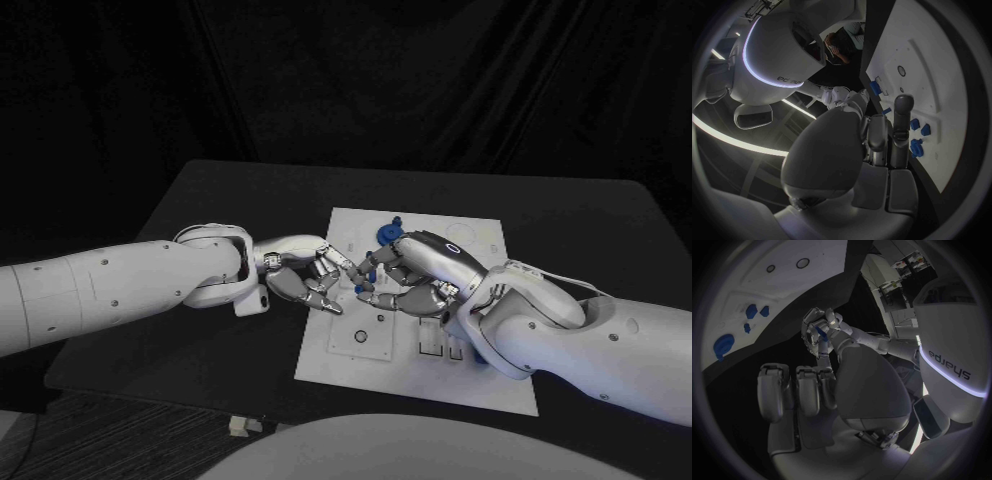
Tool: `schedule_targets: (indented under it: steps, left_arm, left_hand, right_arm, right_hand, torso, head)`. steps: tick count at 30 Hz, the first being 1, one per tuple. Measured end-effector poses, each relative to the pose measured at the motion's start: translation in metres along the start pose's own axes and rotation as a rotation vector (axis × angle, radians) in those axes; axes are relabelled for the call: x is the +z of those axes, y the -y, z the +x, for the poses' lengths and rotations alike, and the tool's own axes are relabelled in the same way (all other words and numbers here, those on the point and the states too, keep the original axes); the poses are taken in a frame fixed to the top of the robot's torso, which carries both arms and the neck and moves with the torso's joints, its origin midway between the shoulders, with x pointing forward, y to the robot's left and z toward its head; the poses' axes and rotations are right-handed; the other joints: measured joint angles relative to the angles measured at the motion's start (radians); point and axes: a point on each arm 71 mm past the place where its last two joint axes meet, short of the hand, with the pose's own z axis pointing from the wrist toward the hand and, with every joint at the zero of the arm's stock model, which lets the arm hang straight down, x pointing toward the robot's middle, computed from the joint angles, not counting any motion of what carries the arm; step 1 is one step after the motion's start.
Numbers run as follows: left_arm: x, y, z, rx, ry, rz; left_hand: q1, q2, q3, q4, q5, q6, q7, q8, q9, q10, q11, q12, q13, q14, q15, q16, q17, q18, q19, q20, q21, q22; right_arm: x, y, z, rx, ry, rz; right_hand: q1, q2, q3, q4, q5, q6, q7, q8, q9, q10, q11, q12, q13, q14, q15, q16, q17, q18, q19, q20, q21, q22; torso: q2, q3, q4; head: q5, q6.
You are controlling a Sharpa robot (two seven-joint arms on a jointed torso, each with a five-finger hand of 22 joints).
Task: Assemble the parts on the task board
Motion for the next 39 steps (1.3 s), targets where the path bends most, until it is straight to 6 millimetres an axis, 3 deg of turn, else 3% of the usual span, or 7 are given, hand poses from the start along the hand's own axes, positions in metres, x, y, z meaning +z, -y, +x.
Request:
schedule_targets:
  steps: [8,15,26,29,32,39]
  left_arm:
    - [-0.0013,-0.0007,-0.0002,-0.002,-0.001,-0.003]
    - [-0.0015,-0.0009,0.0,-0.004,-0.004,-0.004]
    - [-0.0022,-0.0018,0.0001,-0.007,-0.006,-0.008]
    - [-0.0025,-0.0023,0.0,-0.007,-0.005,-0.012]
    - [-0.0028,-0.0031,-0.0004,-0.006,-0.004,-0.018]
    - [-0.0035,-0.0062,-0.002,-0.002,0.002,-0.042]
  left_hand:
    - [0.0,0.0,0.0,-0.006,0.004,0.058,0.04,0.041,0.013,0.0,0.0,0.004,0.0,0.0,0.0,0.0,-0.001,0.0,-0.007,0.0,0.0,0.0]
    - [-0.005,0.005,0.003,-0.008,0.004,0.076,0.058,0.054,0.017,0.0,0.0,0.004,0.0,-0.004,0.004,0.0,-0.001,0.0,-0.012,0.0,0.0,0.0]
    - [-0.005,0.005,0.006,-0.011,0.004,0.09,0.065,0.068,0.022,-0.022,0.001,-0.007,0.0,-0.007,0.0,-0.004,-0.003,0.0,-0.014,0.0,0.0,0.0]
    - [-0.005,0.005,0.007,-0.013,0.004,0.036,0.057,0.046,0.012,-0.048,0.004,-0.036,-0.014,-0.011,0.004,-0.007,-0.007,0.0,-0.021,0.0,0.0,0.0]
    - [-0.006,0.005,0.008,-0.014,0.004,0.024,0.056,0.042,0.008,-0.062,0.004,-0.049,-0.026,-0.013,0.005,-0.008,-0.008,0.0,-0.022,0.0,0.0,0.0]
    - [-0.014,0.006,0.009,-0.013,0.004,-0.027,0.085,0.029,0.002,-0.116,0.007,-0.106,-0.067,-0.019,0.005,-0.012,-0.013,0.0,-0.027,0.004,-0.002,0.0]
  right_arm:
    - [-0.0009,0.0016,-0.0006,-0.001,0.0,0.006]
    - [-0.0015,0.0027,-0.0008,-0.001,-0.001,0.011]
    - [-0.0018,0.0041,-0.0011,-0.002,-0.003,0.018]
    - [-0.0018,0.0044,-0.001,-0.002,-0.004,0.021]
    - [-0.0018,0.0048,-0.001,-0.002,-0.005,0.023]
    - [-0.0019,0.0058,-0.001,-0.003,-0.007,0.027]
  right_hand:
    - [0.0,0.0,0.0,0.0,0.0,0.0,0.0,0.002,-0.001,0.0,0.0,0.0,0.0,0.0,0.0,0.0,0.0,0.0,0.0,0.0,0.0,0.0]
    - [0.0,0.0,0.0,0.0,0.0,0.0,0.0,0.003,0.0,0.0,0.0,0.0,0.0,0.0,0.0,0.0,0.0,0.0,0.0,0.0,0.0,0.0]
    - [0.0,0.0,0.003,0.003,0.005,-0.002,0.002,0.002,0.0,0.0,0.0,0.0,0.0,0.0,0.0,0.0,0.0,0.0,-0.004,0.004,-0.004,0.0]
    - [0.0,0.0,0.003,0.003,0.005,0.001,0.005,0.002,-0.001,0.0,0.0,0.0,0.0,0.0,0.0,0.0,0.0,0.0,-0.004,0.004,-0.004,0.0]
    - [0.0,0.0,0.003,0.003,0.005,0.001,0.005,0.002,-0.001,0.0,0.0,0.0,0.0,0.0,0.0,0.0,0.0,0.0,-0.004,0.004,-0.004,0.0]
    - [0.004,-0.004,0.003,0.003,0.005,0.001,0.005,0.001,-0.002,0.0,0.0,0.0,0.001,0.0,0.0,0.0,0.0,0.0,-0.004,0.004,-0.004,0.0]
  torso:
    - [0.0,0.0,0.0001]
    - [0.0,0.0,0.0001]
    - [0.0,0.0,0.0001]
    - [0.0,0.0,0.0001]
    - [0.0,0.0,0.0001]
    - [0.0,0.0,0.0001]
  head:
    - [0.003,0.0]
    - [0.003,0.0]
    - [0.005,0.0]
    - [0.005,0.0]
    - [0.005,0.0]
    - [0.005,0.0]
